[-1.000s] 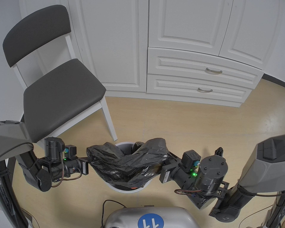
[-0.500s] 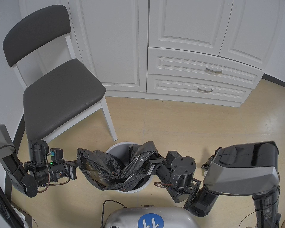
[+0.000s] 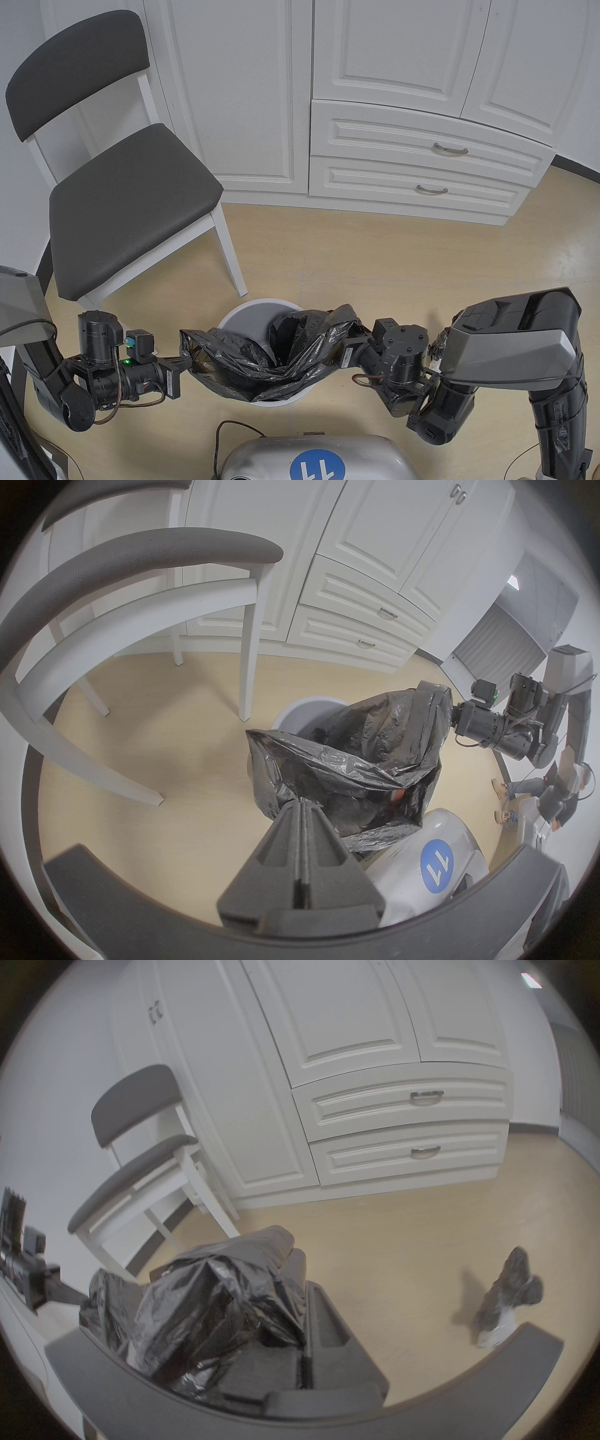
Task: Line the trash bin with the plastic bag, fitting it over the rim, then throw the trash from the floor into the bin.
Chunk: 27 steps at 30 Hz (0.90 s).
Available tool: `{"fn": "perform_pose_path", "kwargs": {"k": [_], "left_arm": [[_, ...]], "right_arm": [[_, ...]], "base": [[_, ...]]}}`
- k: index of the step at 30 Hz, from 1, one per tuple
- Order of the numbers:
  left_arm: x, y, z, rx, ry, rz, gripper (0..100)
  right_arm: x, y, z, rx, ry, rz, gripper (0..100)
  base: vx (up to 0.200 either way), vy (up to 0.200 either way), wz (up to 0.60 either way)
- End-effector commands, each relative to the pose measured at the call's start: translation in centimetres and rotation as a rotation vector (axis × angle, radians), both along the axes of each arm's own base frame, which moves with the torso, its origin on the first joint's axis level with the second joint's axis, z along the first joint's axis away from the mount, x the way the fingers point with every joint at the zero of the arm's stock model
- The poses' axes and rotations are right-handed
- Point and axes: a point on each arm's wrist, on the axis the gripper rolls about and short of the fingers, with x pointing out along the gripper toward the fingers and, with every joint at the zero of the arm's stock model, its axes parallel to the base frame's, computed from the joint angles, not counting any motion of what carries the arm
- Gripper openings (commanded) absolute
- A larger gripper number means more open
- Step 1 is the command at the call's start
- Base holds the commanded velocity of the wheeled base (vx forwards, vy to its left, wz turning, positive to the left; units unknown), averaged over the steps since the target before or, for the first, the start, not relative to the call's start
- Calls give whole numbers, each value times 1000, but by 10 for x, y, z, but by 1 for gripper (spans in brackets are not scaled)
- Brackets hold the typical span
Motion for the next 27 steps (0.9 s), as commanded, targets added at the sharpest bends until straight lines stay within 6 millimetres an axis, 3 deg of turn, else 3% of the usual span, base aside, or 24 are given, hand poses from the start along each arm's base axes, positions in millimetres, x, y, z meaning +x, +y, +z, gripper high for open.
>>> {"fn": "perform_pose_path", "kwargs": {"k": [1,8,14,20,27], "left_arm": [[-14,0,-8,11,29,-10,0],[-34,2,-13,20,78,-23,0],[-45,4,-21,29,124,-29,0],[-37,0,-48,45,187,-35,0],[-22,1,-71,49,183,16,0]], "right_arm": [[-25,-31,21,-141,-2,20,0],[-61,-35,-1,-312,92,116,0],[-76,-28,-22,-391,143,180,0],[-66,-21,-60,-434,197,175,0],[-47,-13,-72,-380,178,137,0]], "base": [[0,0,0],[0,0,0],[0,0,0],[0,0,0],[0,0,0]]}}
